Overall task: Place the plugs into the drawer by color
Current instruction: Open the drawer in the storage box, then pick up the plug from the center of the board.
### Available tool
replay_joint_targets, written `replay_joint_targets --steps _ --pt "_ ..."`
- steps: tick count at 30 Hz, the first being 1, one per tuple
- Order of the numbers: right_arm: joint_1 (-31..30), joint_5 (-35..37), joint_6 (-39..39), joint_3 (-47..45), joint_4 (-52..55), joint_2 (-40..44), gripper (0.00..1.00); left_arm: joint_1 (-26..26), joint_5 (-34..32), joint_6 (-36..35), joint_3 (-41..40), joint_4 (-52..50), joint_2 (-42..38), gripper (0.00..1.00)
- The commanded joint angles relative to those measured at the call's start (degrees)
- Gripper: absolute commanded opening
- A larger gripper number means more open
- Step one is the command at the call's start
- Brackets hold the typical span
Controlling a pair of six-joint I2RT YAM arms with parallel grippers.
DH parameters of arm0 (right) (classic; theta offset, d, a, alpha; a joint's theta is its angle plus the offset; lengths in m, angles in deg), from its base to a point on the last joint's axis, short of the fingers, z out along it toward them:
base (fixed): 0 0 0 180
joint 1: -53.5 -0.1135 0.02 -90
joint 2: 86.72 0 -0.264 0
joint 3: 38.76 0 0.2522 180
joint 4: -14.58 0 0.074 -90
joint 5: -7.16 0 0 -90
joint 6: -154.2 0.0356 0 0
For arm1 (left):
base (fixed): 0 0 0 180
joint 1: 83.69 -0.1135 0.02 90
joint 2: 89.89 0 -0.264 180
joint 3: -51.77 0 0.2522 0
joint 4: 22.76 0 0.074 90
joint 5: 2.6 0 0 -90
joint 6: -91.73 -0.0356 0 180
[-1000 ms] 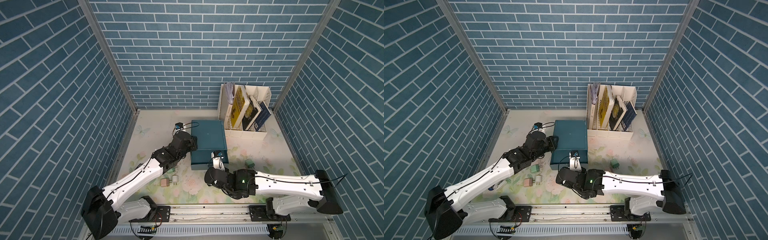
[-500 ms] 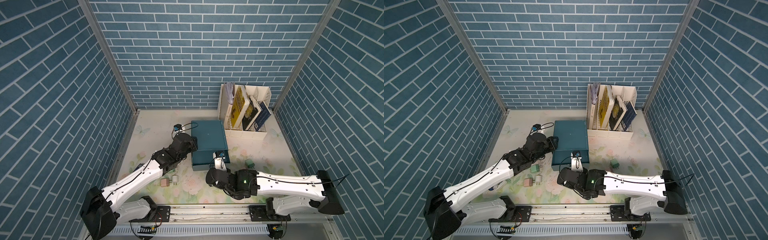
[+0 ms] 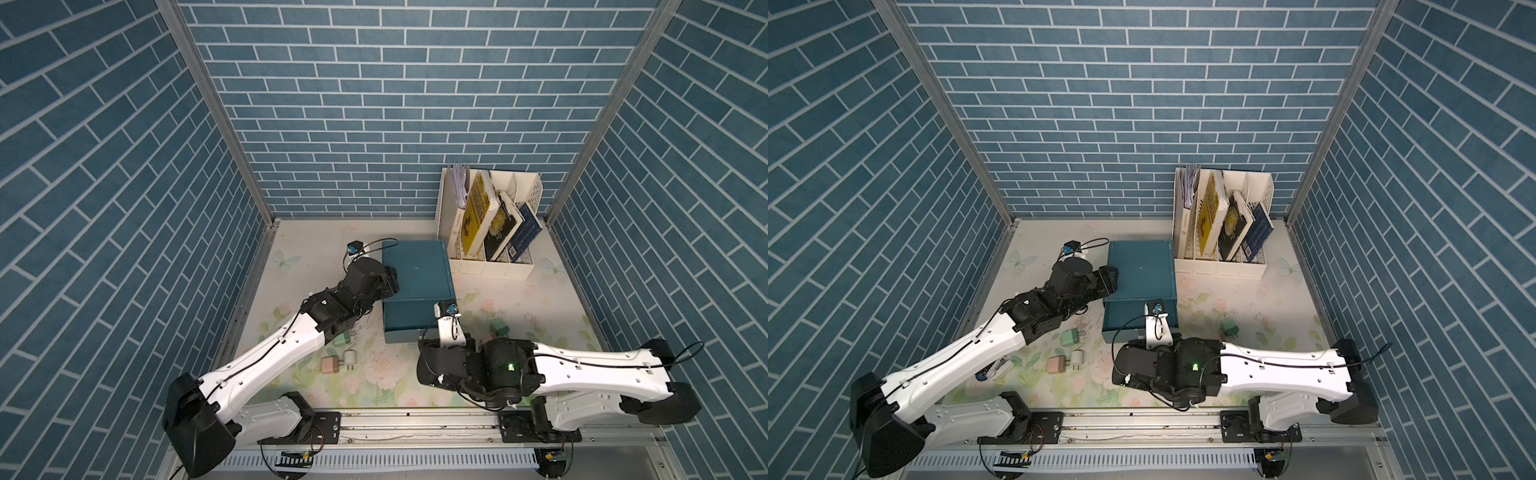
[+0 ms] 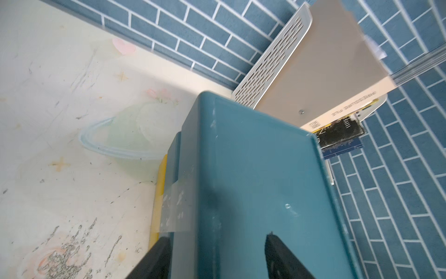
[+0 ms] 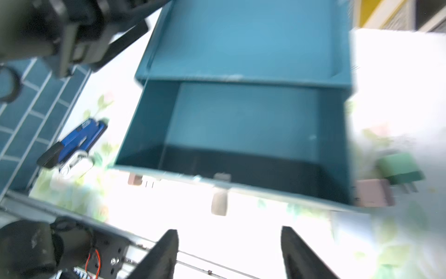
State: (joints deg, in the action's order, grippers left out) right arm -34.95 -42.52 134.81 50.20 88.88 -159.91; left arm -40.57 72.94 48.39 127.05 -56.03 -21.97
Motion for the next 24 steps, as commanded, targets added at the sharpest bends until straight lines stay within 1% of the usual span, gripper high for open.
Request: replay_joint_targets --steps 1,5,6,7,9,11,12,13,16,19,22,24 --pt "4.8 5.1 5.1 -0.5 14.9 4.3 0.74 0.1 -1.8 -4.2 4.4 -3.4 -1.6 0.7" --pt "15.0 5.4 4.3 -8.4 13.5 10.5 0.74 0.1 -2.6 -6.4 4.1 -4.9 -4.3 0.72" --pt "17.3 5.7 3.5 -10.1 12.4 11.8 0.76 0.0 -2.6 -6.9 3.7 -5.1 -5.0 0.73" --pt "20.0 5.8 1.8 -12.2 10.6 13.4 0.77 0.0 -2.5 -7.5 2.8 -5.3 -5.7 0.73" --pt "25.6 5.3 -5.2 -16.1 4.5 16.0 0.79 0.1 -2.3 -8.4 1.0 -5.2 -7.3 0.74" --pt "34.2 1.6 -12.6 -19.5 -1.8 17.1 0.8 0.0 -2.3 -8.6 -1.2 -5.6 -9.0 0.75" --pt "39.5 -1.5 -16.4 -21.1 -4.6 17.0 0.8 0.1 -2.5 -8.6 -2.1 -6.0 -9.7 0.75" --pt "44.9 -4.7 -19.9 -22.7 -7.6 16.7 0.78 0.0 -2.4 -8.4 -3.5 -6.1 -10.4 0.75" --pt "56.8 -14.5 -28.6 -27.1 -16.2 15.4 0.73 0.1 -0.6 -8.1 -6.3 -4.8 -12.4 0.75" --pt "65.2 -21.4 -33.3 -31.2 -22.4 12.8 0.73 0.1 1.6 -7.9 -7.1 -4.4 -13.4 0.76" --pt "71.1 -26.7 -36.7 -35.2 -28.4 9.6 0.73 0.1 1.7 -8.0 -7.8 -4.4 -14.0 0.76" --pt "73.7 -29.8 -37.6 -37.2 -31.8 7.5 0.74 0.0 1.5 -8.0 -8.2 -4.7 -14.1 0.76"
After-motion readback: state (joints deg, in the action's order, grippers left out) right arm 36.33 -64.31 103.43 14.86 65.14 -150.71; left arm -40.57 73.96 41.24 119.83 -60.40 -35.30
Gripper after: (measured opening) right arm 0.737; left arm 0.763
